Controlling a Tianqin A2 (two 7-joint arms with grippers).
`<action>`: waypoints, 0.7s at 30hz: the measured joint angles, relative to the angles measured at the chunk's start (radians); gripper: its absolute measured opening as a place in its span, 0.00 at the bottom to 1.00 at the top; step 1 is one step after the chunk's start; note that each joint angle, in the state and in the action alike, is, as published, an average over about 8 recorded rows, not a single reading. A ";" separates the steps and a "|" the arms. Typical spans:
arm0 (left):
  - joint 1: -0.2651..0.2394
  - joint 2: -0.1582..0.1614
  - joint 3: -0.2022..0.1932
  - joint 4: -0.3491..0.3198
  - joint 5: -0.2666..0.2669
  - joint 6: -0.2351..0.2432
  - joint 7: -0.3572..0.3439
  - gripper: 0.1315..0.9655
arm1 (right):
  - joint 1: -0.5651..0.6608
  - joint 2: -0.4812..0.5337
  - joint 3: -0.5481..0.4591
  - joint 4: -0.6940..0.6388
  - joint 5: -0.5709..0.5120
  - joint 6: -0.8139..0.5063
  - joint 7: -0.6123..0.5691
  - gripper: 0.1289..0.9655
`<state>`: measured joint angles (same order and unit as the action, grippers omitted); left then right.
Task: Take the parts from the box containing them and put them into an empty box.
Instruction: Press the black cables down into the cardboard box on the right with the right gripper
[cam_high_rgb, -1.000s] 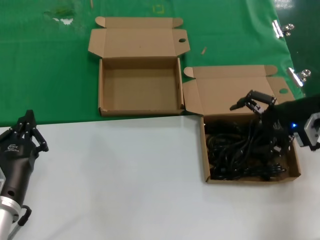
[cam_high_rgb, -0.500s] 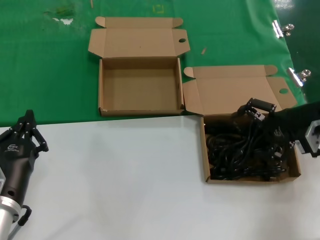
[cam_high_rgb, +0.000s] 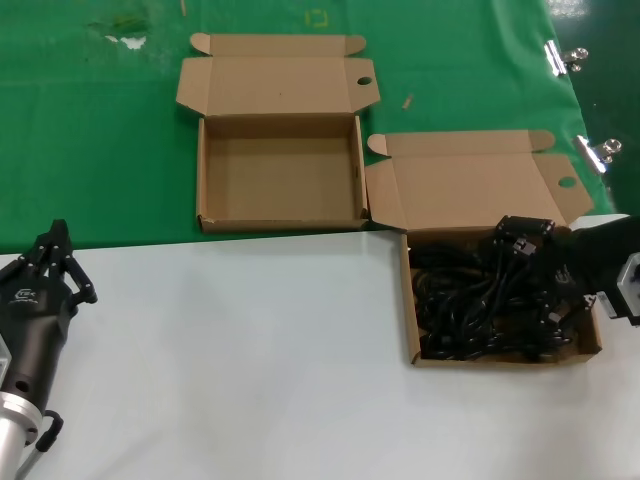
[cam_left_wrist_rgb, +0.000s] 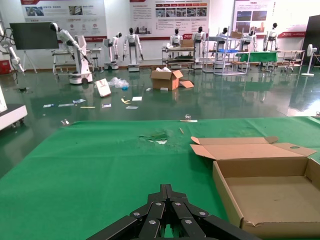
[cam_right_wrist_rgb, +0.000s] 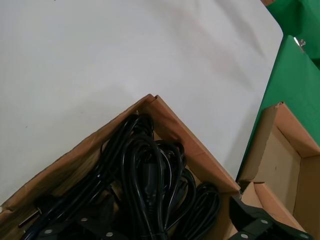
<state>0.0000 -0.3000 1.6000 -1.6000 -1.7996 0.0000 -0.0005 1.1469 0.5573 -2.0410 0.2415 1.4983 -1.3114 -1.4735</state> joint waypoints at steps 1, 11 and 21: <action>0.000 0.000 0.000 0.000 0.000 0.000 0.000 0.01 | 0.001 -0.001 0.000 -0.004 -0.001 0.001 -0.002 0.84; 0.000 0.000 0.000 0.000 0.000 0.000 0.000 0.01 | -0.002 -0.005 0.006 -0.016 -0.010 0.007 -0.009 0.71; 0.000 0.000 0.000 0.000 0.000 0.000 0.000 0.01 | -0.057 0.013 0.013 0.044 -0.006 -0.006 0.054 0.43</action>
<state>0.0000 -0.3000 1.6000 -1.6000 -1.7997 0.0000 -0.0004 1.0903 0.5701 -2.0277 0.2857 1.4922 -1.3171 -1.4193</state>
